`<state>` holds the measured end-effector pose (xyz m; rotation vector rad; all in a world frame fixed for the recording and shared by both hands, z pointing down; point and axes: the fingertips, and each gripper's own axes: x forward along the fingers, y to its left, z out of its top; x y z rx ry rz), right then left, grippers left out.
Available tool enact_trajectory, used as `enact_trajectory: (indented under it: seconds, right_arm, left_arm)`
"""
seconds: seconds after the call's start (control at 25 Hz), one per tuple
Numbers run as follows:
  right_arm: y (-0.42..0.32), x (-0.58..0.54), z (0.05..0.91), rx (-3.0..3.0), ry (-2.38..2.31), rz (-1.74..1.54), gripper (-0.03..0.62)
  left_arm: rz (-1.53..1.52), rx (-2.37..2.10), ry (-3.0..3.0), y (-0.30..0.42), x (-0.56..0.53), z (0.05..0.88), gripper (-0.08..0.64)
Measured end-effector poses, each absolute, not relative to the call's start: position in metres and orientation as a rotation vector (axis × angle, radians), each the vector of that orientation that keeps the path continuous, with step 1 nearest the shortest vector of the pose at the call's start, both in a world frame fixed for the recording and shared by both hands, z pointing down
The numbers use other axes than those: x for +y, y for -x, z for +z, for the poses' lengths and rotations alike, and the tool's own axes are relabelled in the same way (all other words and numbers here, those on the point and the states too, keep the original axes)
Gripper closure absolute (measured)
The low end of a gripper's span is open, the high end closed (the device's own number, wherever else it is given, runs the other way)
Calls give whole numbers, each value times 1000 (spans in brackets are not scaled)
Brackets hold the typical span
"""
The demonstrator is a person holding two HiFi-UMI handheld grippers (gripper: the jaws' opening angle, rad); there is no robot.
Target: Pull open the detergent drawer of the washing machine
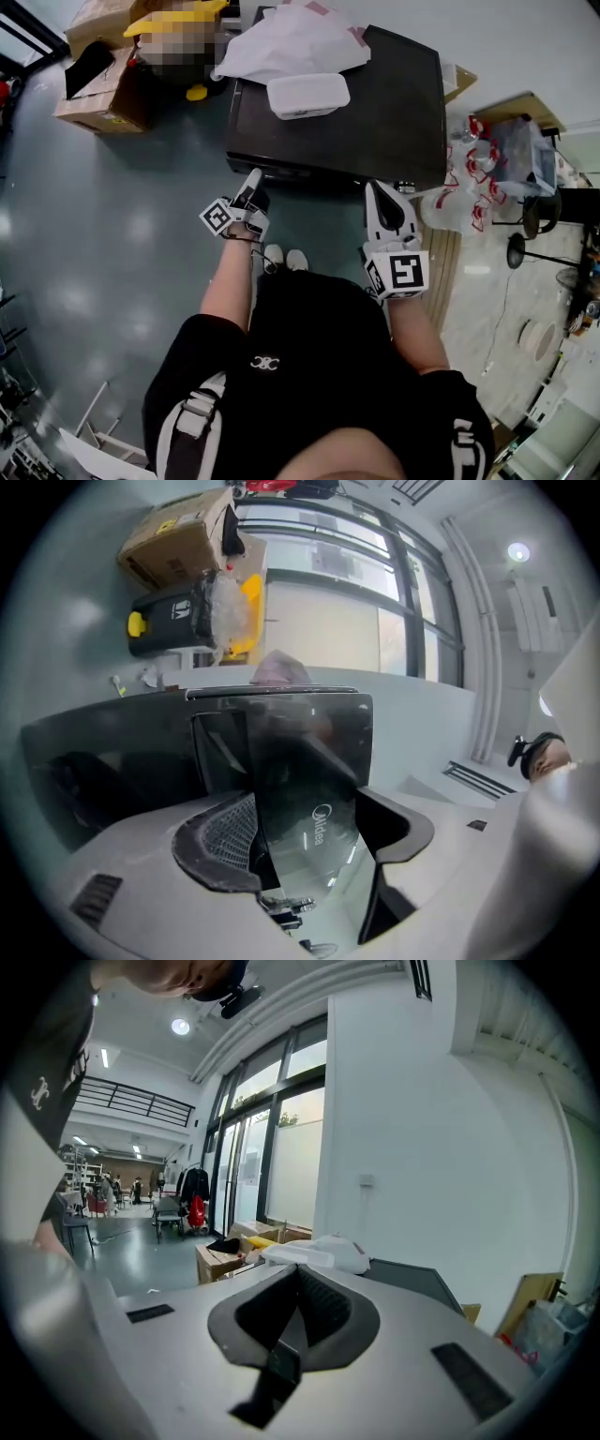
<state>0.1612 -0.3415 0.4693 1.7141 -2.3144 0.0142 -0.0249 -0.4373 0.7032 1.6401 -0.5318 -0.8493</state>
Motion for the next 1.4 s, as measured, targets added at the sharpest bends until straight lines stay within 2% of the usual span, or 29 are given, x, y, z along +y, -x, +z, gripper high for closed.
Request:
enact_trajectory:
  seconds: [0.08, 0.28, 0.52, 1.0, 1.4]
  right_arm:
    - [-162, -340, 471, -2314, -1709, 25, 591]
    - [-162, -333, 475, -2327, -1693, 67, 591]
    - [-165, -327, 479, -2345, -1694, 101, 591]
    - [-155, -318, 474, -2400, -1637, 127, 591]
    - [-112, -307, 480, -2499, -1520, 122, 591]
  left_arm:
    - [-880, -494, -1646, 25, -438, 705, 236]
    - [-953, -412, -1659, 30, -436, 713, 307]
    - [-962, -440, -1683, 28, -433, 714, 335]
    - [-907, -403, -1684, 38, -380, 712, 341]
    - [-866, -416, -1692, 50, -323, 718, 341]
